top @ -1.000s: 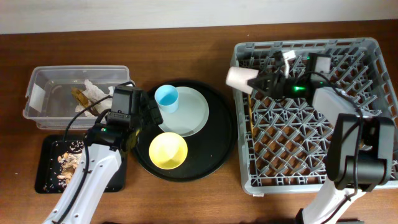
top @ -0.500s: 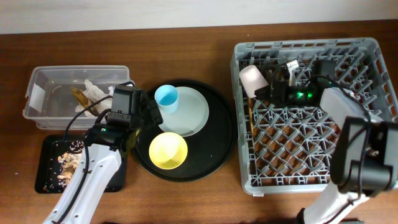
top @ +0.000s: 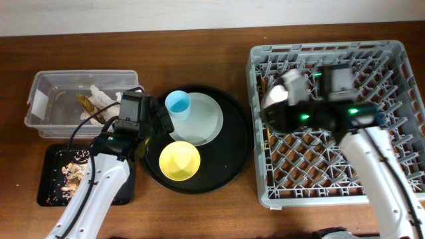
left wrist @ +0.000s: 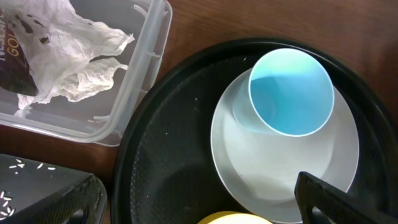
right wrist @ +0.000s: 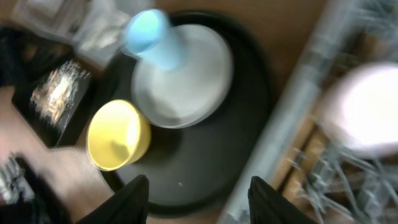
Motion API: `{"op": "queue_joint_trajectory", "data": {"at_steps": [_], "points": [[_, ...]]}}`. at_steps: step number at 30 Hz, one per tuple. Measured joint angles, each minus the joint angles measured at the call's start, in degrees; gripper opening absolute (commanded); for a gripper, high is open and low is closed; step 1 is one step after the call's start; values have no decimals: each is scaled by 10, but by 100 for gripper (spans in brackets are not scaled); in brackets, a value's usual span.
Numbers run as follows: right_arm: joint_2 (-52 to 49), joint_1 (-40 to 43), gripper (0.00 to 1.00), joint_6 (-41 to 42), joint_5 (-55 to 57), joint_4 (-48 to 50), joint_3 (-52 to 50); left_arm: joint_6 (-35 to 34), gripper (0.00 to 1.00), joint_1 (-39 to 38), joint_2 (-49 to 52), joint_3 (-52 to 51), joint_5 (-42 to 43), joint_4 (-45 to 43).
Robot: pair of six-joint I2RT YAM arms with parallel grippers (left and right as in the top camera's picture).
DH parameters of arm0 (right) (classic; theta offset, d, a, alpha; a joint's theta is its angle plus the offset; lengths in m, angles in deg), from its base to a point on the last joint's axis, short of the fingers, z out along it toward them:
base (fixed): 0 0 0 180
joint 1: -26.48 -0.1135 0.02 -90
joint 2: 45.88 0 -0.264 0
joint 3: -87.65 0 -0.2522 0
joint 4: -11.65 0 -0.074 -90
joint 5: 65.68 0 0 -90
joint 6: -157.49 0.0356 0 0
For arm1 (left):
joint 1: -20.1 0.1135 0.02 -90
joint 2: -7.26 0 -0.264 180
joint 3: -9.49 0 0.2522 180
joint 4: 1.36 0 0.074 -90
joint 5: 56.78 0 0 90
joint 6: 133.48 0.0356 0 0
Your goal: Sort waste into correct bins and load items into the dishwasher rack
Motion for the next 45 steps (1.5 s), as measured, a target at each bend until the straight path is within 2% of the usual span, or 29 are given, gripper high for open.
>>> {"op": "queue_joint_trajectory", "data": {"at_steps": [2,3,6,9,12,15,17,18,22,23,36,39,45], "points": [[0,-64,52,-23,-2,27,-1,0,99,0,0,0,0,0],[-8,-112,53,-37,10,74,0,0,99,0,0,0,0,0],[-46,-180,53,-49,69,149,-1,0,99,0,0,0,0,0],[-114,-209,53,-49,98,232,-1,0,99,0,0,0,0,0],[-180,-216,52,-2,106,328,-2,0,99,0,0,0,0,-1],[-237,-216,55,34,55,412,-3,0,99,0,0,0,0,0],[-252,-216,63,-28,24,418,-3,0,99,0,0,0,0,0],[-256,-216,71,-58,19,414,-3,0,99,0,0,0,0,0],[-260,-216,84,-133,7,418,-3,0,99,0,0,0,0,0],[-260,-216,98,-137,3,419,-3,0,99,0,0,0,0,0],[-260,-216,98,-148,-1,419,-3,1,99,0,0,0,-3,0],[-260,-216,98,-148,-1,419,-3,20,99,0,0,0,-63,0],[-260,-216,98,-148,-1,419,-3,28,99,2,0,0,-86,0]]}}
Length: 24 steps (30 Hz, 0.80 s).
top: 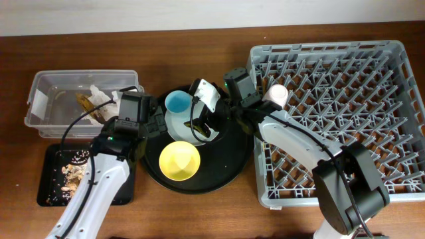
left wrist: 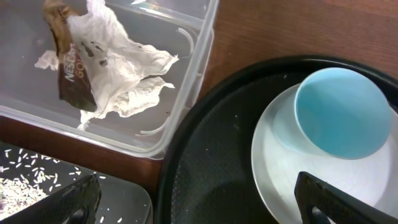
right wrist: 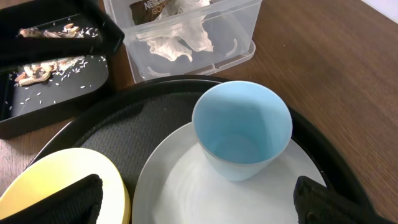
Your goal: Sort waste into correct bins and load items into the dishwasher rack
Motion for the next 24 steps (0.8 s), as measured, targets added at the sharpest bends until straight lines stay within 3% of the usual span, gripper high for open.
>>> {"op": "queue_joint_trajectory", "data": {"at_steps": [5,7,10,17,19,21,24], "points": [[0,0,98,0,0,0,0,2,99,122,0,0,0,0],[0,0,98,0,0,0,0,2,99,212,0,0,-4,0],[0,0,98,0,0,0,0,2,99,269,0,0,-5,0],[0,0,98,1,-5,0,0,2,99,271,0,0,-4,0],[0,0,98,35,-23,11,1,2,99,271,0,0,-4,0],[-2,0,98,92,-30,-56,38,2,99,271,0,0,-4,0],[-8,-16,98,172,20,-228,238,2,99,271,0,0,-4,0]]}}
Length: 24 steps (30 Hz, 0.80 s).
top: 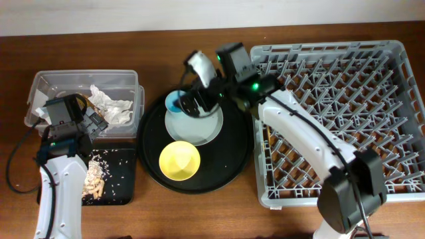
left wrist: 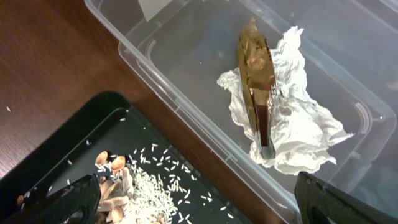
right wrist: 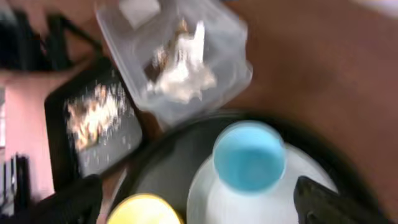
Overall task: Sort waste into correct bins and load items into the dishwasher rack
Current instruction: 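Lift the blue cup with the right gripper and carry it over the rack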
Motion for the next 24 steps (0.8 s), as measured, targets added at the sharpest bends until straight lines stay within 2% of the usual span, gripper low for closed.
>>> {"op": "queue_joint_trajectory", "data": {"at_steps": [3,5,7,8,9,12,15,19,24], "points": [[2,-71,98,11,137,-96,62,0,99,0,0,0,0,0],[0,-139,98,14,230,-96,62,0,99,0,0,0,0,0],[0,-184,98,14,265,-89,62,0,99,0,0,0,0,0],[0,-203,66,16,281,-77,62,0,99,0,0,0,0,0],[0,-205,43,16,285,-71,62,0,99,0,0,0,0,0],[-2,-206,43,52,378,-67,62,0,99,0,0,0,0,0],[-65,-205,45,65,433,-45,63,0,99,0,0,0,0,0],[-151,-191,54,68,442,-45,63,0,99,0,0,0,0,0],[-163,-162,54,68,444,-43,63,0,99,0,0,0,0,0]]}}
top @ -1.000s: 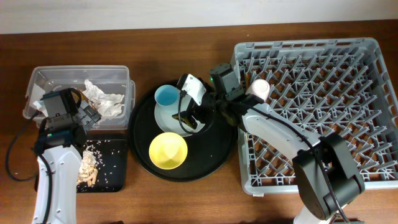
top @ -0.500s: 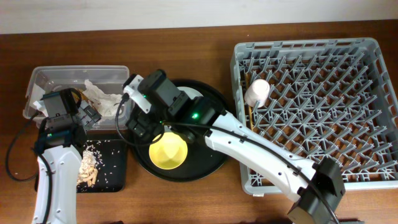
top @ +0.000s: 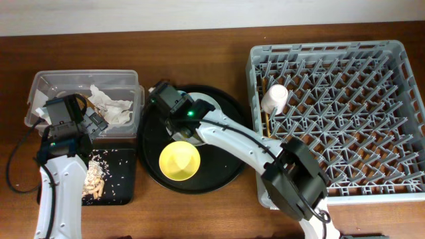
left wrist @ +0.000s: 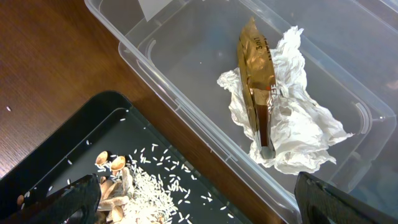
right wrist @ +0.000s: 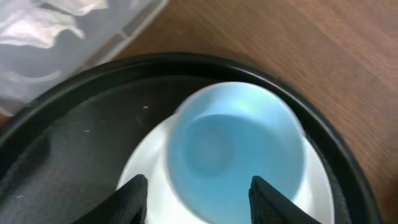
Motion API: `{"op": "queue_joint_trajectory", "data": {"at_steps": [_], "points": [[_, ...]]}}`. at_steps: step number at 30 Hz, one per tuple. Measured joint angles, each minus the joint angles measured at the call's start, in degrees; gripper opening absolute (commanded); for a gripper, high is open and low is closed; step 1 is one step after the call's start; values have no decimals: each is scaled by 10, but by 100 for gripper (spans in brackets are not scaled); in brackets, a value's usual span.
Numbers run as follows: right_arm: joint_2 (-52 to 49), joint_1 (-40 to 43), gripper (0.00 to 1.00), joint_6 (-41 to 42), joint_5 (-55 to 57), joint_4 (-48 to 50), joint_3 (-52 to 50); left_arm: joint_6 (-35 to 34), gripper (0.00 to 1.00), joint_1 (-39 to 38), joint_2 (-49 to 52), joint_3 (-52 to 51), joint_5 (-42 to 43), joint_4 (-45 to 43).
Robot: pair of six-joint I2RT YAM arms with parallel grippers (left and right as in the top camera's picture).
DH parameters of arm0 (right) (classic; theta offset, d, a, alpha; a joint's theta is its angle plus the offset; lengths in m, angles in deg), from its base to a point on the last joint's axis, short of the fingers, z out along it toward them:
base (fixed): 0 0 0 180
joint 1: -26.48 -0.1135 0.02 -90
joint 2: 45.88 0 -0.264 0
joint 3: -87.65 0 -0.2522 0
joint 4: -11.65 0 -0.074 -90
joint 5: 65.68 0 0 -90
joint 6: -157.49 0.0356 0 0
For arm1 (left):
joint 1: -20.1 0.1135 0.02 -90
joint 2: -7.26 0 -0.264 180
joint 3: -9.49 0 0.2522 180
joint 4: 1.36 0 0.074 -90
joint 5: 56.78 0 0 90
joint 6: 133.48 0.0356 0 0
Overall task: Sort waste into correct bins and load items into the dishwasher rack
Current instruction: 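Lift the blue cup with the right gripper and carry it over the rack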
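A light blue cup [right wrist: 236, 149] stands upright on a white plate [right wrist: 146, 180] in the round black tray [top: 229, 162]. My right gripper [right wrist: 202, 196] is open just above the cup, its fingers [right wrist: 134, 199] spread to either side; the view is blurred. In the overhead view the right wrist hides the cup. A yellow bowl [top: 179, 160] sits at the tray's front. A white cup [top: 274, 98] lies at the left edge of the grey dishwasher rack [top: 345, 179]. My left gripper [left wrist: 199, 199] is open and holds nothing, over the edge between the clear bin [left wrist: 186, 87] and the black food tray [left wrist: 68, 143].
The clear bin holds a brown wrapper [left wrist: 256, 87] and crumpled tissue [left wrist: 292, 134]. The black food tray holds rice and shells [left wrist: 134, 186]. Bare wooden table [top: 199, 40] lies behind the round tray.
My right gripper was above the blue cup and has come down close over it, fingers open on either side. The left arm has not moved.
First my right gripper was by the white cup at the rack's left edge, the left one over the round tray. Then the right gripper was at the blue cup. Later the left arm was back over the bins. Now the right fingers flank the cup.
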Motion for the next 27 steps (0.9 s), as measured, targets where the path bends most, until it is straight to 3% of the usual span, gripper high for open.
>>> {"op": "queue_joint_trajectory", "data": {"at_steps": [10,12,17,19,21,23,24,27], "points": [[0,17,53,-9,-76,5,0,0,99,0,0,0,0,0],[0,17,44,-17,-78,5,0,0,99,0,0,0,0,0],[-1,17,36,-33,-78,0,-15,0,99,0,0,0,0,0],[-1,17,21,-40,-78,-1,-15,0,99,0,0,0,0,0],[-1,17,13,-44,-77,-2,-15,0,99,0,0,0,0,0],[-1,17,12,-46,-77,-22,-15,0,99,0,0,0,0,0],[-1,17,4,-46,-78,-41,-16,0,99,0,0,0,0,0],[-1,17,4,-46,-75,-53,-15,0,99,0,0,0,0,0]]}}
